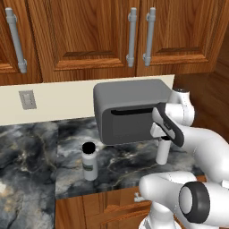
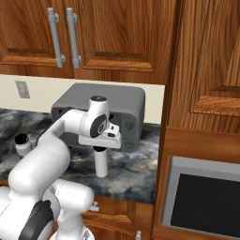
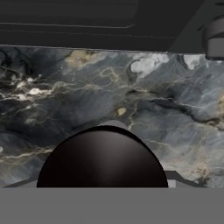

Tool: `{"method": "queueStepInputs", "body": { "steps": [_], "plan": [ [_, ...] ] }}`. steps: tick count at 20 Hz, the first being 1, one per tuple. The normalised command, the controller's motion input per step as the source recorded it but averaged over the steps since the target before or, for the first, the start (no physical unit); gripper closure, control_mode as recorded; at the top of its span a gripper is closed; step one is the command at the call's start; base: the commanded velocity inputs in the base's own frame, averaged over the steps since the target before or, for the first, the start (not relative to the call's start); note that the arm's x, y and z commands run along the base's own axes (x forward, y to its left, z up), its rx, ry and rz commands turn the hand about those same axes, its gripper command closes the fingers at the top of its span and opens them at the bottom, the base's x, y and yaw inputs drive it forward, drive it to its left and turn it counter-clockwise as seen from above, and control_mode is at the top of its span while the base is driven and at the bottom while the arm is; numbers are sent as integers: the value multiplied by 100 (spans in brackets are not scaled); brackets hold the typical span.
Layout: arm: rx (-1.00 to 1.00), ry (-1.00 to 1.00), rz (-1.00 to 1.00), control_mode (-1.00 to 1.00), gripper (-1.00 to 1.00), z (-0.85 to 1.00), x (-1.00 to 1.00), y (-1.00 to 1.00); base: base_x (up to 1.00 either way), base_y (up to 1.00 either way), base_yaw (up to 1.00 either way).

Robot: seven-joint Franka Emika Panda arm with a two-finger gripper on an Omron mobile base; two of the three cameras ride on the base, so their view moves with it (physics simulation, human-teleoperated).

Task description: Move the drinks to the dining counter.

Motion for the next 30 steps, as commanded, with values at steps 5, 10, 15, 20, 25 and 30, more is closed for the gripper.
{"method": "queueStepInputs", "body": {
  "steps": [5, 10, 15, 20, 25, 30],
  "plan": [
    [0, 0, 0, -100, 100, 0, 0, 0, 0, 0, 0],
    [-7, -10, 4, -100, 100, 41, -58, 14, 0, 0, 0],
    [-9, -12, 2, -100, 100, 62, -83, 32, 0, 0, 0],
    [-2, 0, 0, -100, 100, 18, -83, 42, 0, 0, 0],
    [1, 0, 1, -100, 100, 41, -64, 25, 0, 0, 0],
    [4, -2, 0, -100, 100, 64, -19, 1, 0, 0, 0]
  ]
}}
